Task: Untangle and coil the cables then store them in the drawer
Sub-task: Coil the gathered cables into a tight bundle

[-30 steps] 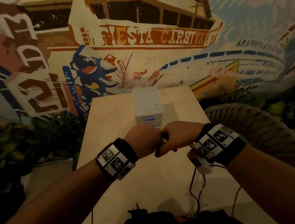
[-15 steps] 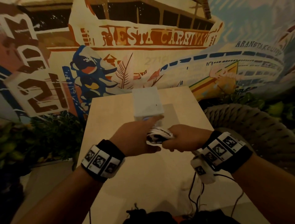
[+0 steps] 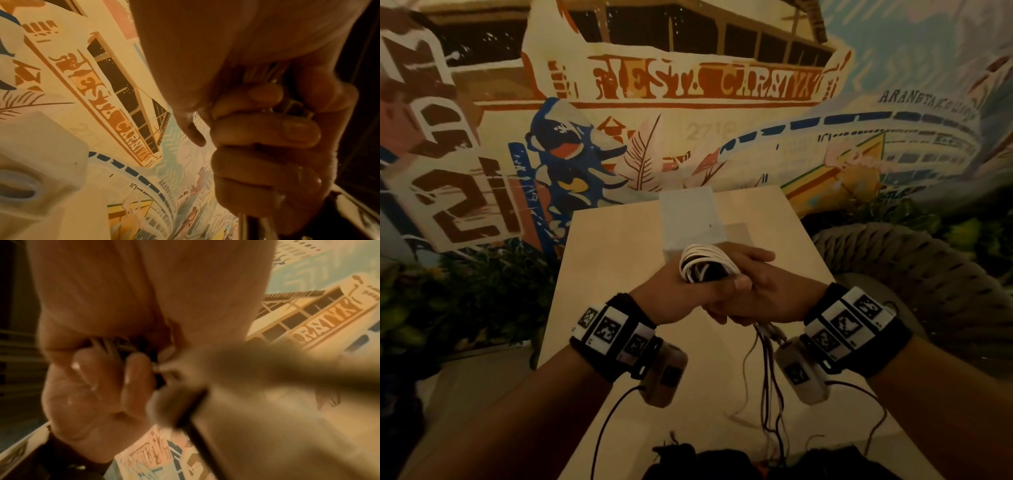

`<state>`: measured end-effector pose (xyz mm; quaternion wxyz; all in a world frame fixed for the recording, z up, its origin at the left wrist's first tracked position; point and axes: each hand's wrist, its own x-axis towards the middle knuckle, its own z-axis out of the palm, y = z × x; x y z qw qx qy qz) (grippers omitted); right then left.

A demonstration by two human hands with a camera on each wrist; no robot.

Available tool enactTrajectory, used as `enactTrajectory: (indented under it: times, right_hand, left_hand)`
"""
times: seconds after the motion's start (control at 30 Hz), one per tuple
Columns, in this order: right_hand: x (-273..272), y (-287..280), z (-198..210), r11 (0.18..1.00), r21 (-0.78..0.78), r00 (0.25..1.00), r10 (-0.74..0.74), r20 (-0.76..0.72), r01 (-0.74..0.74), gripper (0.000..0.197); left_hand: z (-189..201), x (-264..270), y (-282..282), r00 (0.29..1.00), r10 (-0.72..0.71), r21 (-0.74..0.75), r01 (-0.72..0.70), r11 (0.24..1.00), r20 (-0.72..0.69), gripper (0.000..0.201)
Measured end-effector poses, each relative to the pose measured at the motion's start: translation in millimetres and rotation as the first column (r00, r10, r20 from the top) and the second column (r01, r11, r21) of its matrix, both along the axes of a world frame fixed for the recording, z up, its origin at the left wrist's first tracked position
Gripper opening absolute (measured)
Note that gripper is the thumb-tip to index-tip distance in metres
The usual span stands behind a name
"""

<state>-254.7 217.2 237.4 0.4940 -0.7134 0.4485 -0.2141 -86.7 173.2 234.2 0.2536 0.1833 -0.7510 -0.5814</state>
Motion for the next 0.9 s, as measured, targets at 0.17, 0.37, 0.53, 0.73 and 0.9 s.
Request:
enactTrajectory:
  times: [0.17,0.37,0.53,0.73,0.9]
  right_hand:
    - [-7,2,0,0.999,0.046,0.993,0.005,0.122,-0.011,0.020]
    - [-22,10,-28,0.992,0.115,0.999,-0.045,-0.031,0.048,0.021]
    - [-23,9,-36,0.973,0.195,0.987,-0.101,-0.129,0.125,0.039]
    - [-24,3,-42,0.916,0.366,0.985,-0.169,-0.026,0.166,0.035]
    - [-25,-3,-37,0.912,0.357,0.978,-0.210,-0.013,0.201,0.039]
  left_hand:
    - [0,-3,-3,0.992,0.070,0.005,-0.069,0.998,-0.102,0.014]
    - [-1,7,-15,0.964,0.201,0.060,-0.194,0.979,-0.172,0.023]
    - [-13,6,-20,0.969,0.233,-0.220,-0.211,0.952,0.077,0.028]
    - [-28,9,-18,0.937,0.240,-0.395,-0.125,0.910,0.255,0.032]
    - [-30,10,-23,0.890,0.330,-0.651,-0.050,0.757,0.315,0.033]
